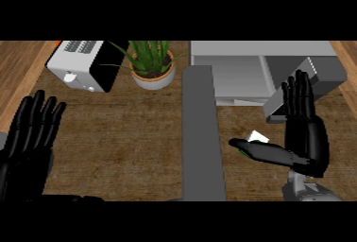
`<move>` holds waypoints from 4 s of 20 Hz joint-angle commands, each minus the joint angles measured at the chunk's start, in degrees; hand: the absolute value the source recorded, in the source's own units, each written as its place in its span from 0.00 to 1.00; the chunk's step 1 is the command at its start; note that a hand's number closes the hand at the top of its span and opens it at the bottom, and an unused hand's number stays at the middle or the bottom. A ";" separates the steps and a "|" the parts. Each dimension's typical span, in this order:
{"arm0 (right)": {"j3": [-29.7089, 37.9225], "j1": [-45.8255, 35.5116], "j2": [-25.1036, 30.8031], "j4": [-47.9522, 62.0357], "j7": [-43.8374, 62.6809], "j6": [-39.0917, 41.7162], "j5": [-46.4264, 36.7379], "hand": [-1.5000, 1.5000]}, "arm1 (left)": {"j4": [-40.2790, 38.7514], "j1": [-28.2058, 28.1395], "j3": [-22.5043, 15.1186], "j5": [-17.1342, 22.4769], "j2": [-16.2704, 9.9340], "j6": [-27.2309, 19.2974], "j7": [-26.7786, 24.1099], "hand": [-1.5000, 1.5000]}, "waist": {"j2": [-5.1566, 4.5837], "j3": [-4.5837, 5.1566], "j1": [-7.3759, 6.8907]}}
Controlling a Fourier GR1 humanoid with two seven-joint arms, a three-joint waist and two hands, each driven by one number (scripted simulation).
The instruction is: Pick up the milk, place it into the microwave and close the microwave
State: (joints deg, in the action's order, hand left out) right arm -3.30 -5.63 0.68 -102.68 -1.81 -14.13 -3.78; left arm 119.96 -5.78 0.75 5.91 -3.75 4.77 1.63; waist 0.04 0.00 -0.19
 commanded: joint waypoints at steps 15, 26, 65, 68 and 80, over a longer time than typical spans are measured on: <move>2.03 9.76 0.32 14.81 -15.30 1.43 1.99 0.00 | 7.10 -8.77 -5.44 -3.27 3.43 1.35 -0.59 0.00 | 0.01 0.00 0.10; 9.53 4.75 0.34 41.50 -36.38 5.76 7.49 0.00 | 9.91 -12.55 -3.21 -1.59 2.18 2.98 -0.72 0.00 | -0.03 -0.02 -0.13; 7.23 -0.67 2.63 64.26 -65.53 21.89 3.34 1.00 | 10.71 -16.30 -6.95 -3.95 3.68 1.99 -2.21 0.00 | 0.21 0.04 0.54; 7.21 1.34 4.67 59.85 -61.36 22.59 4.42 1.00 | 11.91 -17.73 -3.16 -0.12 2.55 4.61 -2.10 0.00 | 0.11 0.03 0.24; -0.12 -3.84 -0.64 41.79 -41.39 6.25 1.71 1.00 | 2.38 -11.17 0.77 -0.53 2.50 5.13 -5.49 0.00 | -0.01 0.03 0.06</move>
State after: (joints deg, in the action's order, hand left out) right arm -0.91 -5.62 0.68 -58.37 -48.53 -3.64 -0.83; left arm 126.71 -19.33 1.46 7.41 -1.77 9.86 -0.94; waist 0.08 0.03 -0.05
